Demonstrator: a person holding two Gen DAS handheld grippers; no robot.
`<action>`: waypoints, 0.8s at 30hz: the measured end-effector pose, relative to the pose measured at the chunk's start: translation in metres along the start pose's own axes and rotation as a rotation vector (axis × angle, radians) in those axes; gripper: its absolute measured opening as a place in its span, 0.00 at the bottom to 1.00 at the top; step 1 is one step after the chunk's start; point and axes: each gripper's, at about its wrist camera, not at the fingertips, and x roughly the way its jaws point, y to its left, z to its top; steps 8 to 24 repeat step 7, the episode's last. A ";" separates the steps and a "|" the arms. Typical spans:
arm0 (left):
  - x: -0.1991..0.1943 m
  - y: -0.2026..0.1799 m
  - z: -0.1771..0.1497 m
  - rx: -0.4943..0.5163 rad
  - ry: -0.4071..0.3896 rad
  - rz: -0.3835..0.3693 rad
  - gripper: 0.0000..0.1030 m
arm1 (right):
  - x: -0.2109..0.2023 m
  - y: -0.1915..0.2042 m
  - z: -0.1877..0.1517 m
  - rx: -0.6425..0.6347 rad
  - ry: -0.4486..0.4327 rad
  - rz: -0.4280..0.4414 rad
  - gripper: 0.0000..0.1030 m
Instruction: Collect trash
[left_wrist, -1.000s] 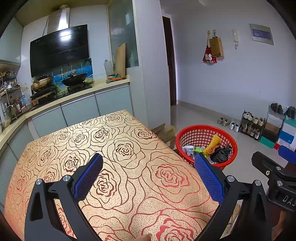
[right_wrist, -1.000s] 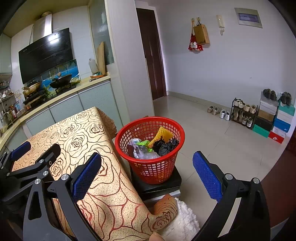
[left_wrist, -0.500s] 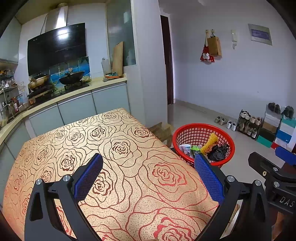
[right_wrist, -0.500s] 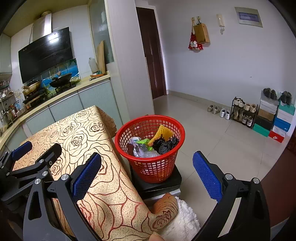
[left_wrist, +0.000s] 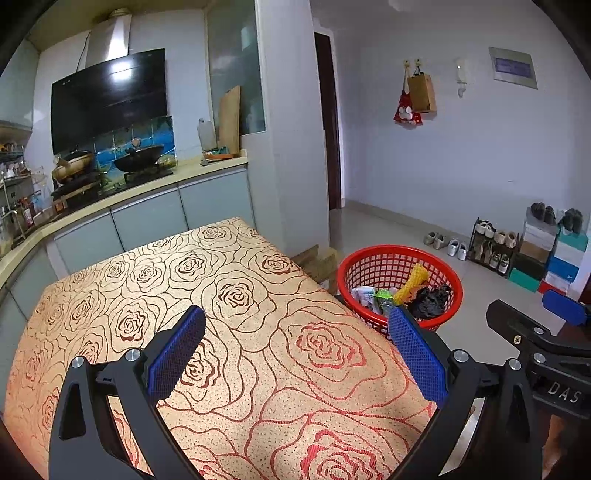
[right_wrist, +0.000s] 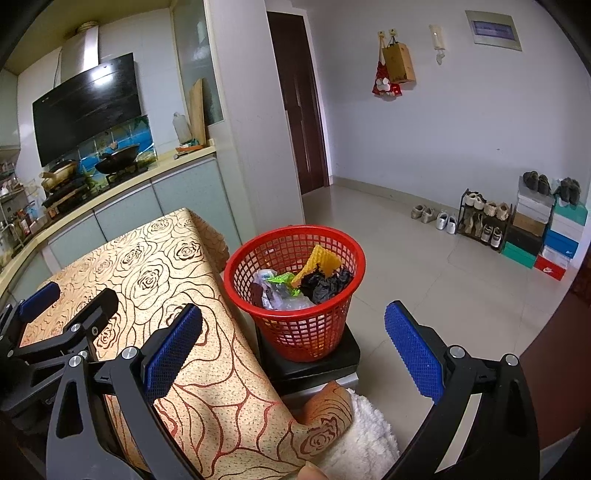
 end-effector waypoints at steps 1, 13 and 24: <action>0.000 0.002 0.000 -0.009 0.009 -0.006 0.93 | 0.000 0.000 -0.001 -0.001 0.001 -0.002 0.94; -0.007 0.018 -0.001 -0.053 0.020 0.003 0.93 | 0.003 0.009 0.002 -0.016 0.009 -0.003 0.94; -0.007 0.018 -0.001 -0.053 0.020 0.003 0.93 | 0.003 0.009 0.002 -0.016 0.009 -0.003 0.94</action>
